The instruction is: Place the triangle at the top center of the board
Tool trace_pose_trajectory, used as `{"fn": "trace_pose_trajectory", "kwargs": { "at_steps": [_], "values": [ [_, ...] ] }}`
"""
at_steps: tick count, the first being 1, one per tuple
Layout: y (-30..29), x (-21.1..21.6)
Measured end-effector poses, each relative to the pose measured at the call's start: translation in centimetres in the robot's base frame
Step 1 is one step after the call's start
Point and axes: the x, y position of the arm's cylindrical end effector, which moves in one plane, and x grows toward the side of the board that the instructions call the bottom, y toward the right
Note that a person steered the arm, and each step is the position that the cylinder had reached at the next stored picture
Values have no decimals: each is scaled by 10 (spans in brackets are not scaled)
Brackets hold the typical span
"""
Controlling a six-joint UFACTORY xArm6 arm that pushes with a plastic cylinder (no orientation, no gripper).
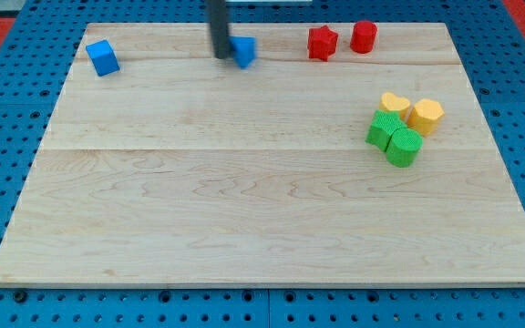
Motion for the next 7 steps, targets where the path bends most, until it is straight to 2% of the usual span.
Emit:
{"fn": "trace_pose_trajectory", "kwargs": {
  "at_steps": [1,3,4,5,6,7],
  "values": [
    [34,19],
    [37,19],
    [71,13],
    [10,-1],
    [-69,38],
    [-203,33]
  ]
}}
